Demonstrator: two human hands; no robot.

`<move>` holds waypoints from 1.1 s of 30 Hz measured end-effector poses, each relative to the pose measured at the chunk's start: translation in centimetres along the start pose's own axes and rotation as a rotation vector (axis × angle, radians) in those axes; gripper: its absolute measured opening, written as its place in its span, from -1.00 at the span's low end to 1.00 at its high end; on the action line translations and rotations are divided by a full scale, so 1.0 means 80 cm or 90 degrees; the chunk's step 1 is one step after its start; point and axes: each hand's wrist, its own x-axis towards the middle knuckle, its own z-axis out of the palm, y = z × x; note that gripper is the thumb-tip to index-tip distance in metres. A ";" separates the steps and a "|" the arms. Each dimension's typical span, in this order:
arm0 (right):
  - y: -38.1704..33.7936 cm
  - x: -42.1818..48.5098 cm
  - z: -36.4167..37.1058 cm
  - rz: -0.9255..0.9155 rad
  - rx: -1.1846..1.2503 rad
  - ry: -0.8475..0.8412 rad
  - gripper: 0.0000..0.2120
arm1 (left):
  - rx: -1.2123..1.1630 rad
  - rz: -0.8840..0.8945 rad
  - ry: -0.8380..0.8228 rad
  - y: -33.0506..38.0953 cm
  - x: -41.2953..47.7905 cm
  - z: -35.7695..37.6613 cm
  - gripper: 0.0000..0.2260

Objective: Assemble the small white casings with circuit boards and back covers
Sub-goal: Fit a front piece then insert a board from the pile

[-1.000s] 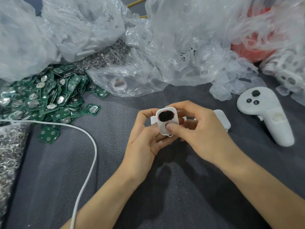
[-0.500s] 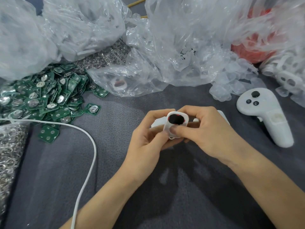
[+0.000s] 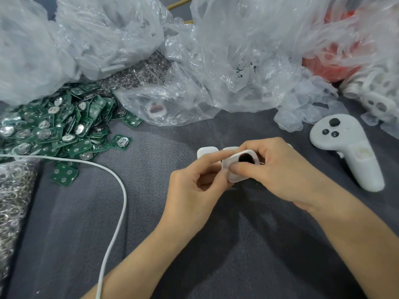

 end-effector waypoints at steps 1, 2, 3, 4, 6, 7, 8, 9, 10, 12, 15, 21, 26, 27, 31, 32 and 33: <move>0.000 -0.001 -0.001 0.005 0.012 -0.009 -0.95 | 0.040 0.018 -0.005 0.000 0.000 -0.001 -0.68; 0.001 -0.001 -0.003 0.011 0.020 -0.013 -0.95 | 0.077 0.035 -0.017 0.001 0.001 -0.001 -0.66; 0.002 -0.001 -0.004 0.015 0.020 -0.015 -0.92 | 0.100 0.051 -0.027 0.001 0.001 -0.001 -0.63; 0.002 -0.001 -0.006 0.017 0.015 -0.015 -0.87 | 0.110 0.062 -0.036 0.000 0.001 0.000 -0.60; 0.001 -0.001 -0.007 0.025 0.019 -0.017 -0.83 | 0.127 0.087 -0.050 -0.002 0.002 0.000 -0.54; 0.001 0.000 -0.007 0.026 0.019 -0.019 -0.84 | 0.144 0.103 -0.053 -0.003 0.002 0.001 -0.50; 0.001 0.000 -0.007 0.027 0.015 -0.020 -0.86 | 0.158 0.119 -0.056 -0.004 0.002 0.001 -0.47; 0.001 0.000 -0.006 0.032 0.013 -0.023 -0.87 | 0.164 0.128 -0.059 -0.005 0.002 0.001 -0.47; 0.001 0.000 -0.007 0.040 0.017 -0.031 -0.88 | 0.165 0.133 -0.063 -0.006 0.002 0.001 -0.48; 0.000 0.000 -0.009 0.056 0.045 -0.058 -0.93 | 0.148 0.126 -0.073 -0.006 0.003 0.001 -0.52; -0.001 0.000 -0.014 0.054 0.060 -0.088 -0.91 | 0.104 0.093 -0.079 -0.006 0.004 0.000 -0.57; 0.003 0.001 -0.019 0.051 0.054 -0.129 -0.93 | 0.106 0.092 -0.082 -0.006 0.002 0.003 -0.62; 0.006 0.002 -0.019 0.039 0.084 -0.124 -0.94 | 0.087 0.073 -0.080 -0.004 0.002 0.001 -0.59; 0.007 0.002 -0.018 0.034 0.083 -0.119 -0.92 | 0.089 0.070 -0.075 -0.004 0.003 0.000 -0.59; 0.008 0.003 -0.016 0.033 0.100 -0.109 -0.86 | 0.098 0.063 -0.058 -0.003 0.003 0.001 -0.60; 0.008 0.003 -0.016 0.033 0.108 -0.105 -0.85 | 0.091 0.060 -0.052 -0.002 0.003 0.001 -0.61; 0.008 0.003 -0.015 0.032 0.115 -0.096 -0.86 | 0.083 0.054 -0.044 -0.001 0.002 0.002 -0.62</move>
